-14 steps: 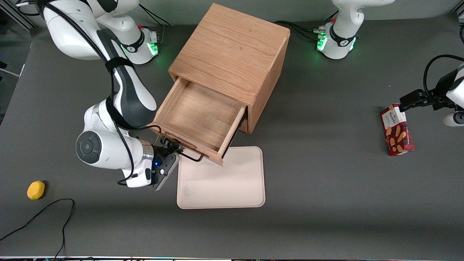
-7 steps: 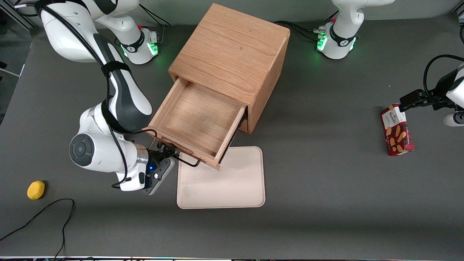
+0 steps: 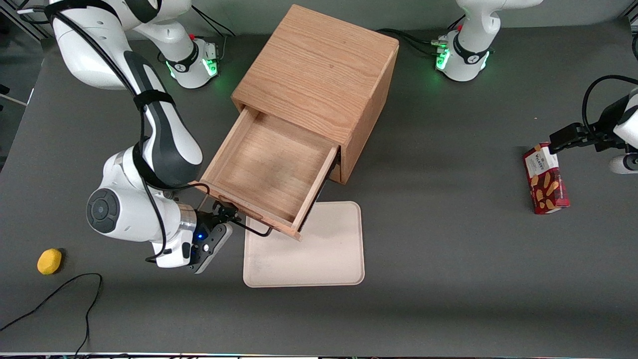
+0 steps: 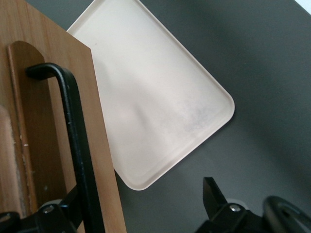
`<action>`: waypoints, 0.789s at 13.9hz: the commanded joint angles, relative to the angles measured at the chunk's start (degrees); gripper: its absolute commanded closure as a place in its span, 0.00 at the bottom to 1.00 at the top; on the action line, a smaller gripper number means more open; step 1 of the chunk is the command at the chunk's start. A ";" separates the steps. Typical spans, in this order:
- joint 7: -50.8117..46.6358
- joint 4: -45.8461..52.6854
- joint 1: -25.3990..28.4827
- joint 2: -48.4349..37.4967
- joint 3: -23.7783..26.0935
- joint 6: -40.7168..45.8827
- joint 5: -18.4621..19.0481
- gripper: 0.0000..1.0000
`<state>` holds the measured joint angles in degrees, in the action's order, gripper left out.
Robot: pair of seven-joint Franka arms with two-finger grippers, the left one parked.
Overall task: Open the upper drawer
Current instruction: 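Keep pulling the upper drawer fully open with the right gripper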
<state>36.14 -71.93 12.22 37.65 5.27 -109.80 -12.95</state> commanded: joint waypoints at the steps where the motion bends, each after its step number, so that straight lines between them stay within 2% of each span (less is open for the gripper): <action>1: 1.74 2.40 -0.88 1.03 0.44 -0.06 -1.38 0.00; 11: 1.04 5.22 -2.29 1.38 0.53 -0.06 -4.19 0.00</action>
<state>36.16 -69.87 10.91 37.76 5.39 -110.06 -15.25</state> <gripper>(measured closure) 0.000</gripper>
